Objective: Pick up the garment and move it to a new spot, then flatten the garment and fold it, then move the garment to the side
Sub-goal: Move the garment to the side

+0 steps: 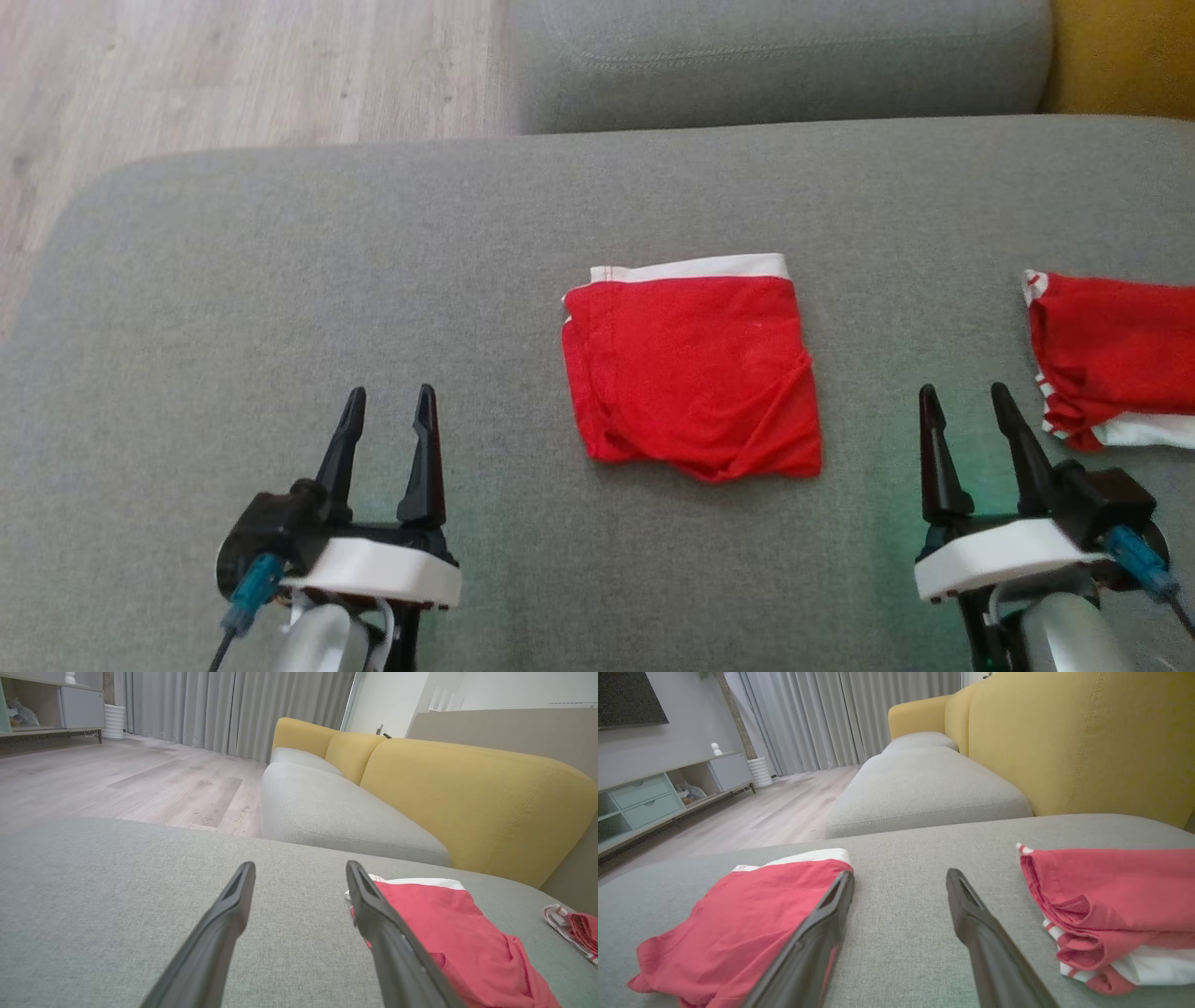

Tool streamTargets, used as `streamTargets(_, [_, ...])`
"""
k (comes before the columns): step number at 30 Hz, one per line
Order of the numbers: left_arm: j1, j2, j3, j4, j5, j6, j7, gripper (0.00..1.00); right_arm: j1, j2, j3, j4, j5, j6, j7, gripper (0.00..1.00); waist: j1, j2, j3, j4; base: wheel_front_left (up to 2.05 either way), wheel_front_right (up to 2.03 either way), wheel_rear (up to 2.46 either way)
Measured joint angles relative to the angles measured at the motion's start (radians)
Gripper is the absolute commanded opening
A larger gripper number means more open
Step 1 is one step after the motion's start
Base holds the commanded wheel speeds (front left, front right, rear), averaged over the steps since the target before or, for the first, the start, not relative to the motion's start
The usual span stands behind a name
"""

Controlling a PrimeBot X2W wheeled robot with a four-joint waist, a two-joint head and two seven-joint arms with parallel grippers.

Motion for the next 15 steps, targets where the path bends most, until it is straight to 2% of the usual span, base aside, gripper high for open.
streamTargets(7, [-0.008, 0.000, -0.003, -0.003, 0.000, -0.008, 0.000, 1.00, -0.077, 0.000, 0.007, 0.061, -0.038, 0.000, 0.004, 1.00, 0.0000, 0.0000, 0.055, 0.025, 0.00, 0.00, 0.00])
streamTargets(11, [-0.026, 0.000, -0.006, -0.002, 0.000, -0.009, 0.000, 1.00, -0.188, 0.000, 0.036, 0.124, -0.029, 0.000, 0.071, 1.00, 0.0001, 0.0000, 0.091, 0.046, 0.00, 0.00, 0.00])
streamTargets(15, [-0.050, 0.000, -0.020, 0.000, 0.000, -0.017, 0.000, 1.00, -0.261, -0.001, 0.055, 0.216, 0.039, 0.000, 0.141, 1.00, 0.0001, 0.0000, 0.118, 0.073, 0.00, 0.00, 0.00])
